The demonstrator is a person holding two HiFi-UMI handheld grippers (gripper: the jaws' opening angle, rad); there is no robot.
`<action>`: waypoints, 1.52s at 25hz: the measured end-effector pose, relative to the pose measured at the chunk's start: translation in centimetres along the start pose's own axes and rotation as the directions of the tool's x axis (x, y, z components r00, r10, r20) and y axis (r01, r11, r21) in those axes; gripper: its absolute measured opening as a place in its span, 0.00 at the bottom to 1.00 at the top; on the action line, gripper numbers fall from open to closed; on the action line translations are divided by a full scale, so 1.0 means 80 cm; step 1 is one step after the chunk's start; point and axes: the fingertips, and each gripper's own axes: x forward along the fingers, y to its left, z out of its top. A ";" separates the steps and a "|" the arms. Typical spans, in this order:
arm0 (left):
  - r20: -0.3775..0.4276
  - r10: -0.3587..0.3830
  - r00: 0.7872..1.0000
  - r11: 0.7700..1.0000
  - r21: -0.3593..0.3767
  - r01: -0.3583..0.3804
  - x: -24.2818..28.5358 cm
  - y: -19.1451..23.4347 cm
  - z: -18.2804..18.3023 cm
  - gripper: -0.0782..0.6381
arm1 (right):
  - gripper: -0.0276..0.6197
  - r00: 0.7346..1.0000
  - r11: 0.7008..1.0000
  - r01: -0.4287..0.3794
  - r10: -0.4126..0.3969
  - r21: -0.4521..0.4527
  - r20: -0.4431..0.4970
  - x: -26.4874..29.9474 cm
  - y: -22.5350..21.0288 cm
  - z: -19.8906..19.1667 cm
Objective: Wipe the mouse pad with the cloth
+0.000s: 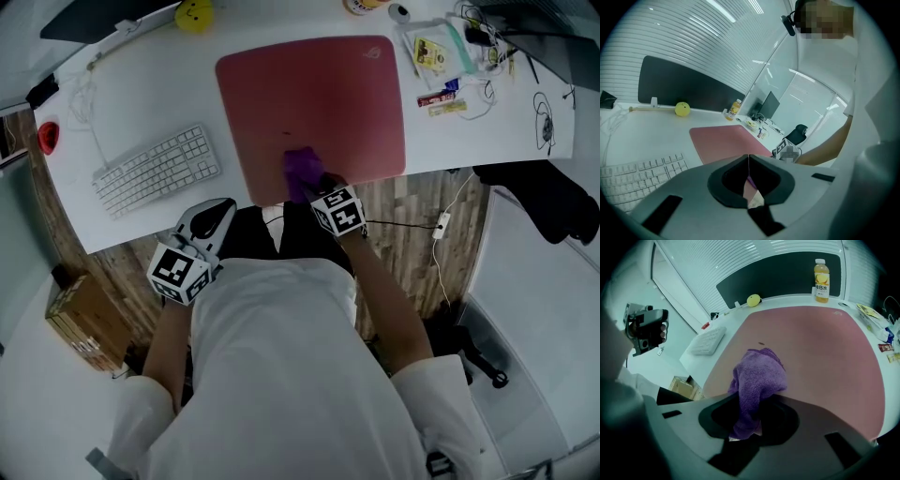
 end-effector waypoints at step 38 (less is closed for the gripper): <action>0.061 0.151 0.987 0.988 -0.046 -0.148 0.102 -0.108 0.036 0.14 | 0.23 0.994 0.995 0.098 -0.098 0.009 -0.038 -0.129 -0.274 -0.080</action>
